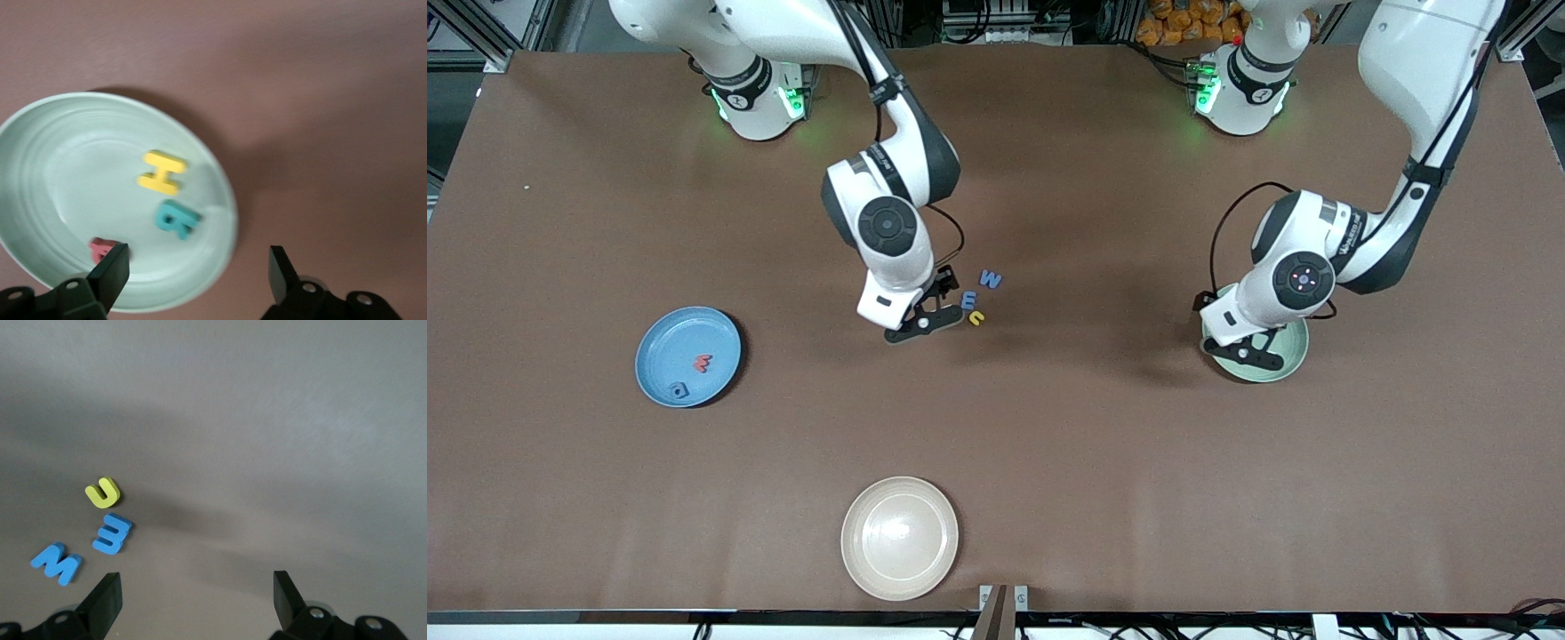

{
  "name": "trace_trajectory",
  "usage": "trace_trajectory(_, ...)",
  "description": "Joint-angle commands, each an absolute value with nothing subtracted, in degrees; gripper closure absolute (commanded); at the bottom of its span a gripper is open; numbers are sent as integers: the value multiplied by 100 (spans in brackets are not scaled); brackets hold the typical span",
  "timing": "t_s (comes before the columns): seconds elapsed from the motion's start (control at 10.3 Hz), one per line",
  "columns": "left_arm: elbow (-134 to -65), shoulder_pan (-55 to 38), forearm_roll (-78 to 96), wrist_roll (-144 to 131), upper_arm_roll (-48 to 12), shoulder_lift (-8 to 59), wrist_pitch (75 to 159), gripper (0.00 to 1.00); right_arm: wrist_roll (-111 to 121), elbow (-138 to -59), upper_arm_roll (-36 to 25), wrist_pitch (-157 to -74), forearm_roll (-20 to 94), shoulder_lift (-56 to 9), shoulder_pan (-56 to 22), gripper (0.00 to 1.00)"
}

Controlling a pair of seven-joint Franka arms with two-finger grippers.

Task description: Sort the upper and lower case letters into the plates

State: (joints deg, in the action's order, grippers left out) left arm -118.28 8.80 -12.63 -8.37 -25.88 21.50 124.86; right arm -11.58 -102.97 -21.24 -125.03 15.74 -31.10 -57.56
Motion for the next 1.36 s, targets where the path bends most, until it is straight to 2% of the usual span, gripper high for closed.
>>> trace_trajectory(0.0, -11892, 923, -1028, -844, -2628, 2056, 12401, 0, -1484, -10765, -1995, -13119, 2622, -3032, -5862, 0)
trace_trajectory(0.49, -11865, 905, -1028, -897, -2628, 2048, 12314, 0, -2933, -10679, -1995, -13929, 2769, -3663, -6222, 0)
trace_trajectory(1.27, -11681, 888, -1046, -905, -2628, 2039, 12025, 0, -3656, -10450, -1995, -13922, 2716, -3920, -6249, 0)
